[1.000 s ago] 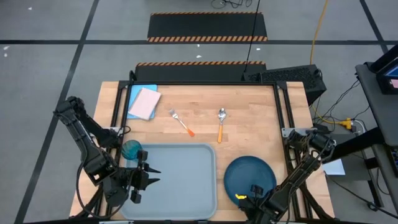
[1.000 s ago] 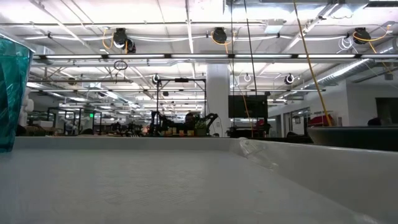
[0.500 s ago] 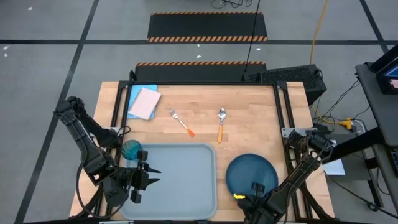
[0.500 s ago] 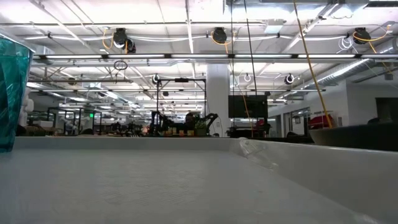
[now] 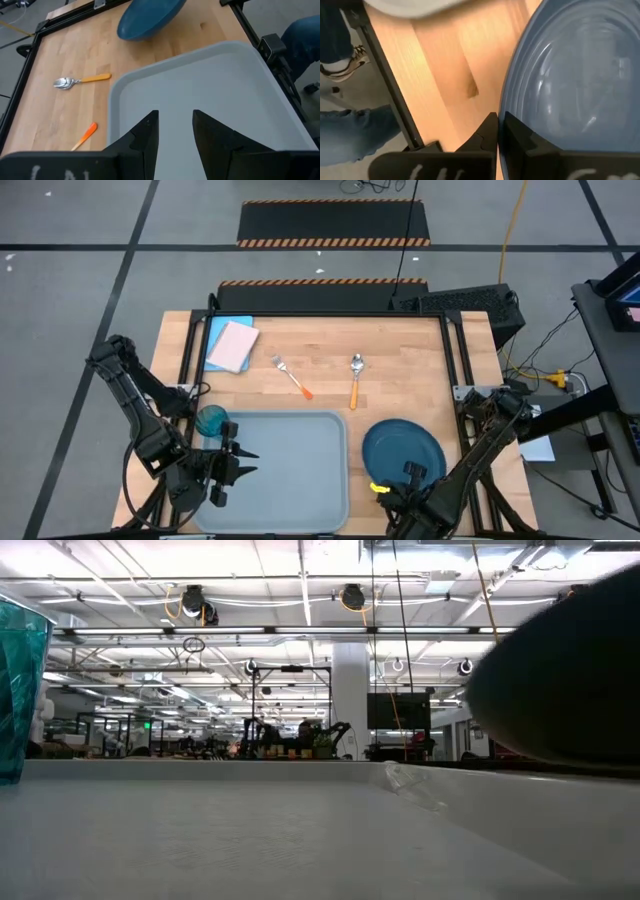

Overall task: Pick and place plate/cup/fork/spoon on tray
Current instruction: Put the dark blue plate on the gray tray to the bottom right of the blue cup, then put the orange fork on the gray tray to the right of the dark blue plate

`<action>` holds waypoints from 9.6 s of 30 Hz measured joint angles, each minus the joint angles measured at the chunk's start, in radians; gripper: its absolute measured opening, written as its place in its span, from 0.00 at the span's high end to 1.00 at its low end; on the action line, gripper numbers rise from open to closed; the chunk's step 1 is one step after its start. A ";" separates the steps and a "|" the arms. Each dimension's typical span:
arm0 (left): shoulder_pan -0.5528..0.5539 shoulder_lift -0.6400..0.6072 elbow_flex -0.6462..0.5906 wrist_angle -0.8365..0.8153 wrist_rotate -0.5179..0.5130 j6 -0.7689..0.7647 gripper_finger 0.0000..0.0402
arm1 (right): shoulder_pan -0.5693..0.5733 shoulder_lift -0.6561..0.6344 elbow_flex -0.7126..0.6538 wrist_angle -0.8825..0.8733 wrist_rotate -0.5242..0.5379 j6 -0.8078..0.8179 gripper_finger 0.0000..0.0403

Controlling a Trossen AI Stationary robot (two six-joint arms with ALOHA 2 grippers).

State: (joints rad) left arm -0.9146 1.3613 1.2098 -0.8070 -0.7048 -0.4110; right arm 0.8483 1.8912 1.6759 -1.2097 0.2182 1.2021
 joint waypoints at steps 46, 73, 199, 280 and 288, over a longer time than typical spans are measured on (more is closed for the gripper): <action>-0.004 -0.015 0.014 0.126 -0.006 0.129 0.70 | -0.331 0.218 0.115 0.760 -0.053 -1.186 1.00; -0.003 -0.015 0.014 0.130 -0.006 0.125 0.70 | -0.337 0.254 0.012 0.970 -0.144 -1.191 0.89; 0.344 -0.013 -0.195 0.022 0.035 0.089 0.70 | -0.888 -0.099 -0.526 1.018 0.156 -0.517 0.68; 0.366 -0.100 -0.194 0.053 0.015 0.164 0.70 | -0.904 0.369 -0.263 1.410 0.230 -0.824 0.97; 0.366 -0.100 -0.194 0.050 0.015 0.135 0.70 | -0.856 0.248 -0.263 1.291 0.313 -0.773 0.98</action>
State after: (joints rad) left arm -0.5484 1.2610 1.0161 -0.7567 -0.6895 -0.2758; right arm -0.0074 2.1396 1.4128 0.0816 0.5314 0.4295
